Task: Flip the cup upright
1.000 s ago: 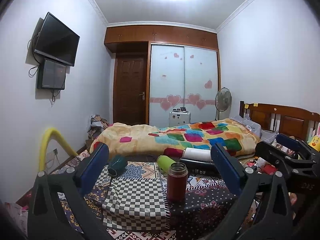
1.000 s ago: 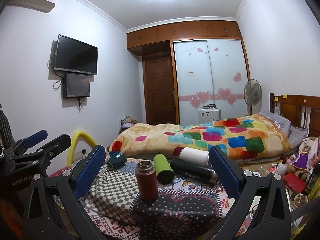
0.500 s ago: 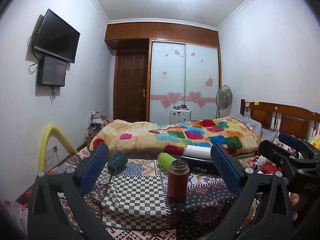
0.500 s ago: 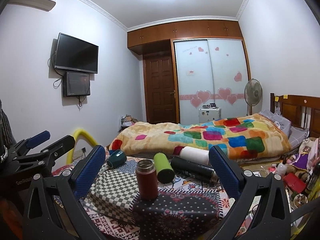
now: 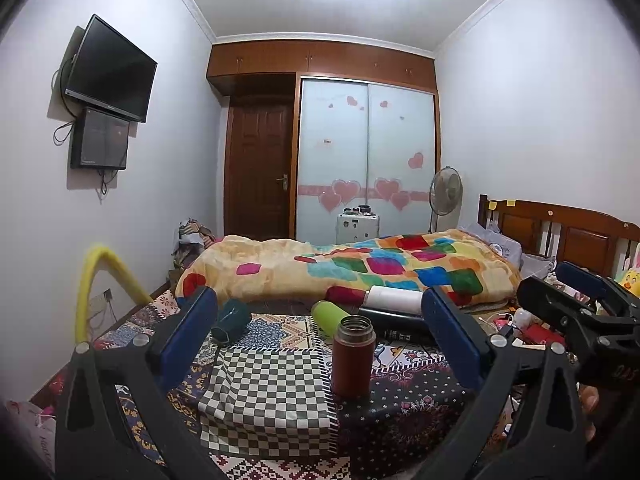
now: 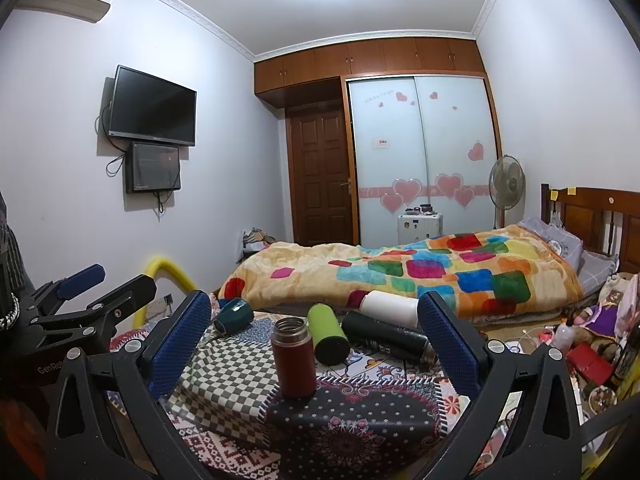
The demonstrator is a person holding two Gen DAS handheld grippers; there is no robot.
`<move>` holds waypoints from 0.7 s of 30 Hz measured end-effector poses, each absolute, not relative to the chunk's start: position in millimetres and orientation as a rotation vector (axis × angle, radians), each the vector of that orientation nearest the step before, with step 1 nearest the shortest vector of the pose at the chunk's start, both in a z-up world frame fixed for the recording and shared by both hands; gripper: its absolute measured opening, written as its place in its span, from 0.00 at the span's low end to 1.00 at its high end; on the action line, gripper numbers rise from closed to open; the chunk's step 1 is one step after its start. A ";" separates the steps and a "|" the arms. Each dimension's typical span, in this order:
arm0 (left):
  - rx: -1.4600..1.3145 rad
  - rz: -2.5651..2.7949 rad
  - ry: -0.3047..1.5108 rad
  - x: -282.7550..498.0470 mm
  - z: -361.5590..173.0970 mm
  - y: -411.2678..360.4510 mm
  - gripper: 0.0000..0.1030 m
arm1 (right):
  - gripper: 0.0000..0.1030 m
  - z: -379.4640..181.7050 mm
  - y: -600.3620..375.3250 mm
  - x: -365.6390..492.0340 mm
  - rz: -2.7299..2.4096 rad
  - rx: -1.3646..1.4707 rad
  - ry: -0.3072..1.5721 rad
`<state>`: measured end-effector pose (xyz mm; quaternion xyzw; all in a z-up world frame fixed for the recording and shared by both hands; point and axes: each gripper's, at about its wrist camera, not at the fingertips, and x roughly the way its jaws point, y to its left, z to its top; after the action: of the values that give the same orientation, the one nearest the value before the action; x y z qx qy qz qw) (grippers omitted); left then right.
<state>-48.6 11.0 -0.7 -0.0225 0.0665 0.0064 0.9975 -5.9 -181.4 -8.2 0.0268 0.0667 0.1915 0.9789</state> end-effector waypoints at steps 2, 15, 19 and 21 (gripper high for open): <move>-0.048 0.010 0.135 -47.9 -0.8 11.3 1.00 | 1.00 -8.0 -181.1 -5.6 0.386 0.055 0.134; -0.050 -0.016 0.146 -45.0 -1.9 11.6 1.00 | 1.00 -8.5 -182.7 -5.6 0.384 0.056 0.136; -0.062 -0.024 0.157 -43.0 -3.5 12.9 1.00 | 1.00 -9.5 -183.6 -5.9 0.383 0.056 0.138; -0.065 -0.022 0.155 -43.4 -4.6 12.8 1.00 | 1.00 -10.0 -183.4 -4.1 0.383 0.057 0.140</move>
<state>-43.4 12.8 -4.6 -0.0324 0.0776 -0.0110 0.9964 -4.1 -183.4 -10.0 0.0283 0.0695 0.1903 0.9788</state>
